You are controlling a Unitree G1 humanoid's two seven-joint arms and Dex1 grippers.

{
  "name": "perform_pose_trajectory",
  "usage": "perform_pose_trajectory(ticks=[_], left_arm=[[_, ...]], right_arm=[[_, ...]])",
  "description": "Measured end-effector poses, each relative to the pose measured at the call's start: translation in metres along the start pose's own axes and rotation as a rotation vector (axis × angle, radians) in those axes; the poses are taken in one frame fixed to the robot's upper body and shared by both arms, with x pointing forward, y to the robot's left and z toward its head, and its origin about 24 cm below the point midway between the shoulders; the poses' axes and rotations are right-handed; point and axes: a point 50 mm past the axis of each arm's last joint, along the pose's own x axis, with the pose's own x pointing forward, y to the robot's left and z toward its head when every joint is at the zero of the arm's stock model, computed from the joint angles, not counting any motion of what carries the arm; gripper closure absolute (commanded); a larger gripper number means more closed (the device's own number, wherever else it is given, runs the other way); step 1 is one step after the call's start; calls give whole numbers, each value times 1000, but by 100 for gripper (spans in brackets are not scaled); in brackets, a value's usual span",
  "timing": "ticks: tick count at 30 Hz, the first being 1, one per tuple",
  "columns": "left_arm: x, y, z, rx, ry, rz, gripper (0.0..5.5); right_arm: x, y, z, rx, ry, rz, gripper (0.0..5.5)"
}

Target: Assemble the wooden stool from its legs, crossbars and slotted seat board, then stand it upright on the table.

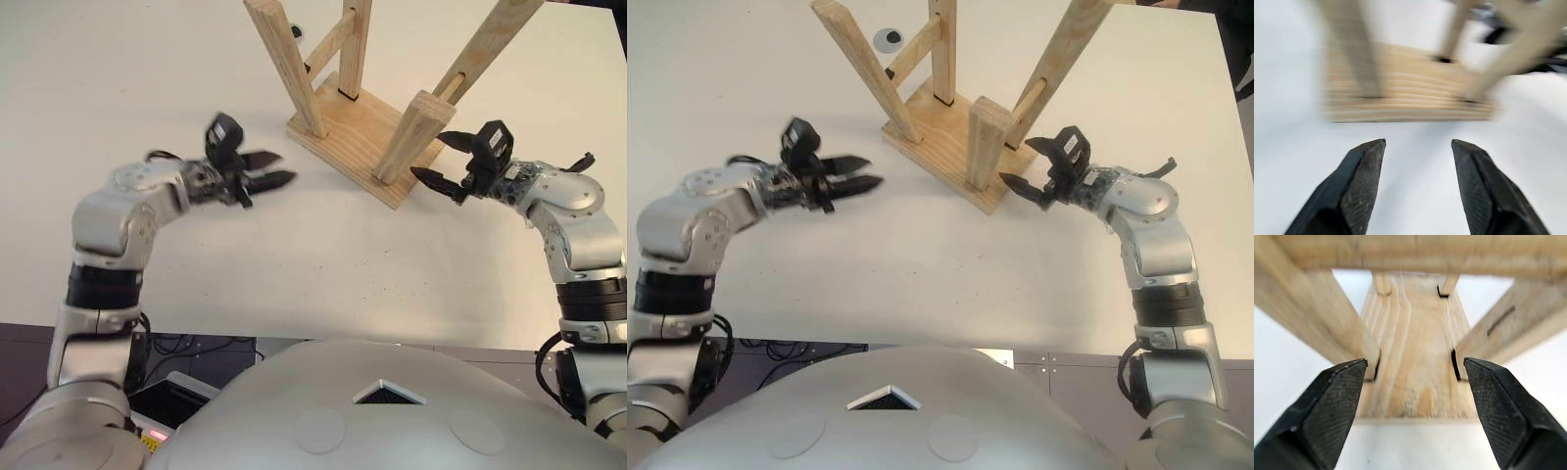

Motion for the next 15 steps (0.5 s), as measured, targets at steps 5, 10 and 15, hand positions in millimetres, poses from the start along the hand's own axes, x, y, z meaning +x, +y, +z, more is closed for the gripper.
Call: perform_pose_trajectory(ticks=[5,10,15], left_arm=[[35,50,41,85,-146,292,304],[89,29,55,-57,-265,166,304],[90,15,44,-160,-290,-155,304]], right_arm=[[16,13,-4,50,-32,10,186],[27,19,-7,52,-19,41,186],[29,16,-8,46,-11,60,186]])
